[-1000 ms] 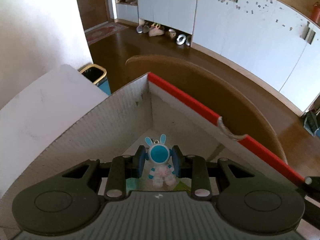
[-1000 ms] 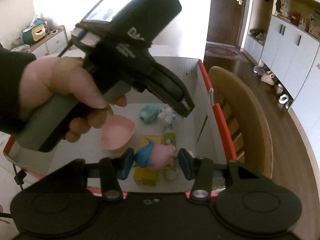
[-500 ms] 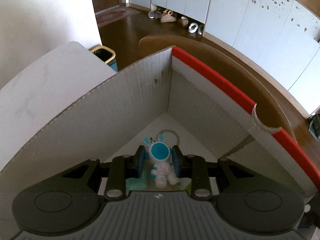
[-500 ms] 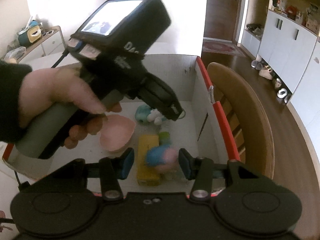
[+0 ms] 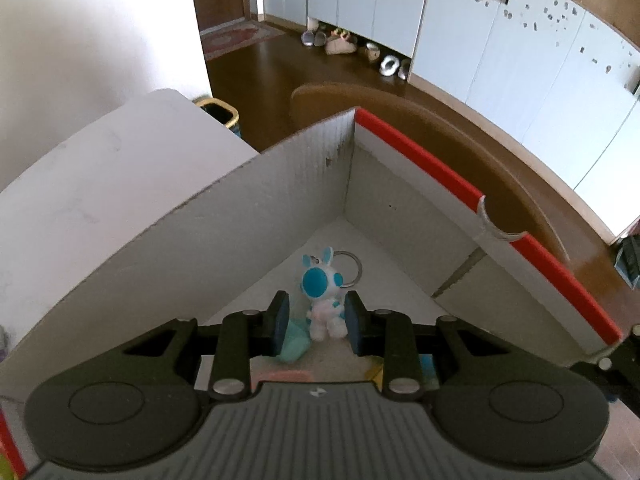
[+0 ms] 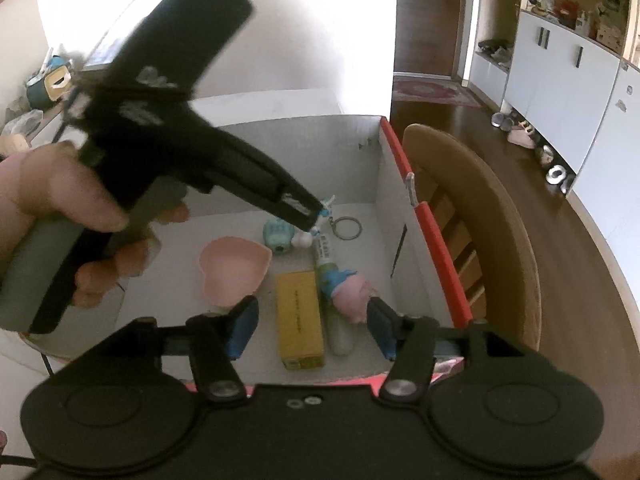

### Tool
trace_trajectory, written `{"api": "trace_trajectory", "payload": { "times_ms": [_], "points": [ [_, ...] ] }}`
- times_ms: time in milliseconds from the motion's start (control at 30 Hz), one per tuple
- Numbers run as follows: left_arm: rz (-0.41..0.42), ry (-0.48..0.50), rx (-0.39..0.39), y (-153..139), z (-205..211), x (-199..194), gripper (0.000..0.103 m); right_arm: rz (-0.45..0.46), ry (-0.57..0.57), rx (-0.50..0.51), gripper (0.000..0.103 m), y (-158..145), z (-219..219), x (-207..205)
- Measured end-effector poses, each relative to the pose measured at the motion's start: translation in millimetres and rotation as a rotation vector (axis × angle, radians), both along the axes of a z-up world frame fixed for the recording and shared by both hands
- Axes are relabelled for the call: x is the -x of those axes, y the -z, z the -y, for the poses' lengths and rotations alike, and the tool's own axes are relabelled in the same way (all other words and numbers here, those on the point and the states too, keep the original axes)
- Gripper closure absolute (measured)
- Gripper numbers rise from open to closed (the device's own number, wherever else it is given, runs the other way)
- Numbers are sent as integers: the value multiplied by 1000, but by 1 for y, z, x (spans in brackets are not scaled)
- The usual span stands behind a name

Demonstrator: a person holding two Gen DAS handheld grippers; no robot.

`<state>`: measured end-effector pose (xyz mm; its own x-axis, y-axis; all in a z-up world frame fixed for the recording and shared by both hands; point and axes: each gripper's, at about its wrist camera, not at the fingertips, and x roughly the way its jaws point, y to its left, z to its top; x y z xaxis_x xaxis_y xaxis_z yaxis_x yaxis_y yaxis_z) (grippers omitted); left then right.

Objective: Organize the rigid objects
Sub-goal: 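Lower into the box and open left tool releasing the bunny while right tool releases the pig, then move both tools back from the box to the pile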

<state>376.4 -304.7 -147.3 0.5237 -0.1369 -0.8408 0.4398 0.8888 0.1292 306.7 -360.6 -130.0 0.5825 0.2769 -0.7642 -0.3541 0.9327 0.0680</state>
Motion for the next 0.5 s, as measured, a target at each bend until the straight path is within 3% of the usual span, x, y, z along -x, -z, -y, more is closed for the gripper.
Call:
{"api": "trace_trajectory", "payload": {
  "times_ms": [500],
  "points": [
    [76, -28, 64, -40, -27, 51, 70, 47, 11, -35, 32, -27, -1, 27]
  ]
}}
